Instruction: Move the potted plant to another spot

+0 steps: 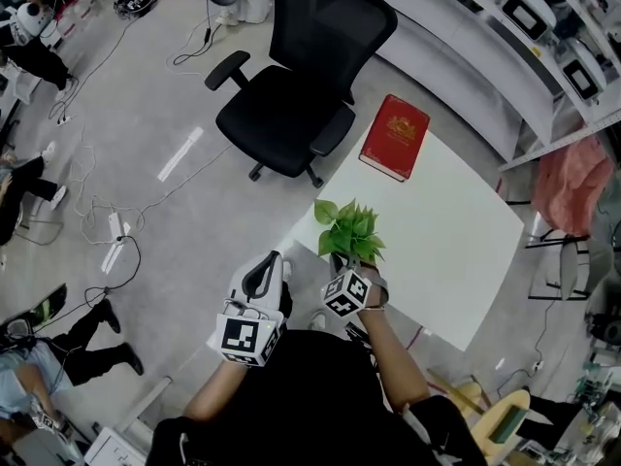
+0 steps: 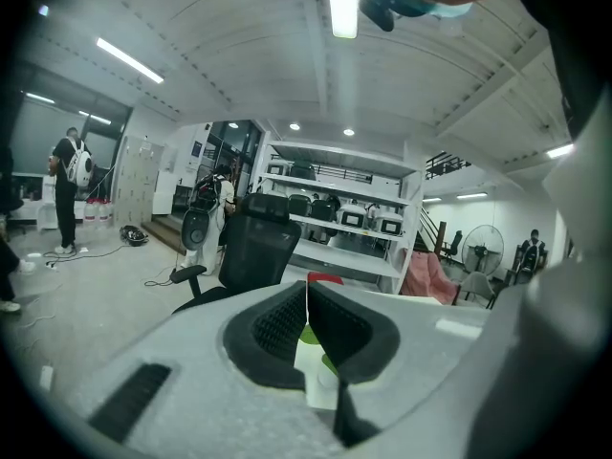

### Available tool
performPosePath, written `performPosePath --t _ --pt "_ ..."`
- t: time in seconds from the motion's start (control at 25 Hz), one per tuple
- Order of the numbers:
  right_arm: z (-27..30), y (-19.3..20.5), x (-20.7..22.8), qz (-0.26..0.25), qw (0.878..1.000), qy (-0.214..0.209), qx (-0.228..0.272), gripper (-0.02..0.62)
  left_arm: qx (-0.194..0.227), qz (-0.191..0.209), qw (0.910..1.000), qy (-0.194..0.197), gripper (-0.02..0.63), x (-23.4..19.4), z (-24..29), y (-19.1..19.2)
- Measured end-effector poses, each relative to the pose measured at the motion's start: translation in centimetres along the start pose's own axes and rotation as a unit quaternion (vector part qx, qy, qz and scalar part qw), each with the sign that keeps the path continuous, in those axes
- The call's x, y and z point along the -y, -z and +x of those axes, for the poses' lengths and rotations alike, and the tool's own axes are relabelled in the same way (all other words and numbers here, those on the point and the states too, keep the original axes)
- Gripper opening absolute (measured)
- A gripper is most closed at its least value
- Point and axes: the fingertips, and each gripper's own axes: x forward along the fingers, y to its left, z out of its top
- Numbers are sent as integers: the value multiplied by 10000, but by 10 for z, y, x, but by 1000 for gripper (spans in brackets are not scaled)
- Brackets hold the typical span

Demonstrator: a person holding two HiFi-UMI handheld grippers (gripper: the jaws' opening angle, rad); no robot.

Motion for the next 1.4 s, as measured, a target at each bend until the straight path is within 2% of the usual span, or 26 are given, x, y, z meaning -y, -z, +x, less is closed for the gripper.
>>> performPosePath --t 0.76,1.4 --pt "35 -32 -7 -543 9982 -230 -130 15 -5 -136 9997 -221 19 -35 0 1" --pt "34 -30 -11 -761 9969 -64 -181 15 -30 -152 9997 -168 19 -34 0 2"
